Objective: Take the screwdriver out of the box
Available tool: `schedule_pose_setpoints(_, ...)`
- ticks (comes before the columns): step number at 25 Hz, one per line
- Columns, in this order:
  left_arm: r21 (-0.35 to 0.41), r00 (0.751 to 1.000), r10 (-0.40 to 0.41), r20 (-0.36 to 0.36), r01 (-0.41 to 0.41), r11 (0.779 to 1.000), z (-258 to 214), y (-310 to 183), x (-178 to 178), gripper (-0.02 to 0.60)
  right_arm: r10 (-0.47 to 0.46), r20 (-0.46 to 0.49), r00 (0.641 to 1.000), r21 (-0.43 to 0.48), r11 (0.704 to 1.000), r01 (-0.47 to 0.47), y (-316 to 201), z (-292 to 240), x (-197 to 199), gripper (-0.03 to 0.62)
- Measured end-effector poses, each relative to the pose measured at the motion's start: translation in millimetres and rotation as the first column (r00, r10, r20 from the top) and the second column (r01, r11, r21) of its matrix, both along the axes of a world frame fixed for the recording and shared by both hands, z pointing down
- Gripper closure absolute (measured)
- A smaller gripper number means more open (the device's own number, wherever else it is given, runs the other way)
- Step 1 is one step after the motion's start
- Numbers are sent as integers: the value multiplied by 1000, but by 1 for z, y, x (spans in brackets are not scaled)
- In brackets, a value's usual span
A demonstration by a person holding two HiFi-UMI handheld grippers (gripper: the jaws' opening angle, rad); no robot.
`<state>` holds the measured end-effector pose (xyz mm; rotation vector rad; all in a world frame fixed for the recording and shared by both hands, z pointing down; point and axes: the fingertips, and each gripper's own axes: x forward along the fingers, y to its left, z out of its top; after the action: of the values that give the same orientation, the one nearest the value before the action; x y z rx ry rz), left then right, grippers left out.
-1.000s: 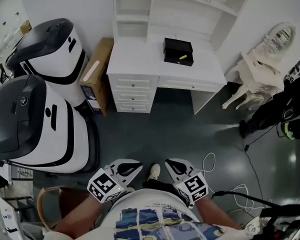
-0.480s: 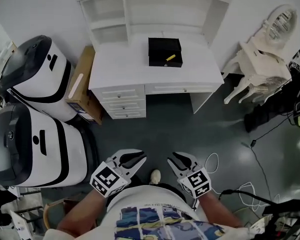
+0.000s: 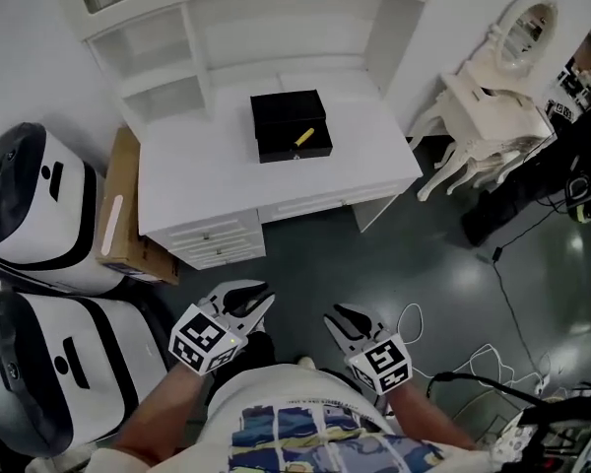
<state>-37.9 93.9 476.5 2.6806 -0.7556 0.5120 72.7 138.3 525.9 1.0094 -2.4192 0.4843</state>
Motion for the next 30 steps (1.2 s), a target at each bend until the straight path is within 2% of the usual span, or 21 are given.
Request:
schedule_pose_setpoints(6,-13,994,110,25,-110,994,-3,-95,-15,526,86,-44,995,30,996,-85,-75,-26,-25,471)
schedule_pose_setpoints(10,-14,987,145,65,-144,989,6,-154,-25,503,146,-52,988,29,989,-145,-108,-29,-33,465)
schedule_pose_setpoints(14,-46,988,135,74,-132,990,21,-210,-20,482,172,-77,982,7,985,-172,-123,-24,-27,464)
schedule_pose_setpoints(17,-58,987,128,99,-123,991,34,-255,-3,479,199,-74,977,-4,980,-200,-147,-19,-8,464)
schedule_pose_setpoints(22,-81,976,112,186,-98,992,65,-329,33,479,196,-36,980,0,981,-196,-200,-7,24,464)
schedule_pose_setpoints(25,-120,964,95,247,-66,991,87,-365,57,474,162,-7,987,-1,987,-162,-237,-9,47,465)
schedule_pose_setpoints(30,-185,930,73,361,-5,983,127,-417,73,473,106,20,994,-7,994,-106,-294,-2,79,465)
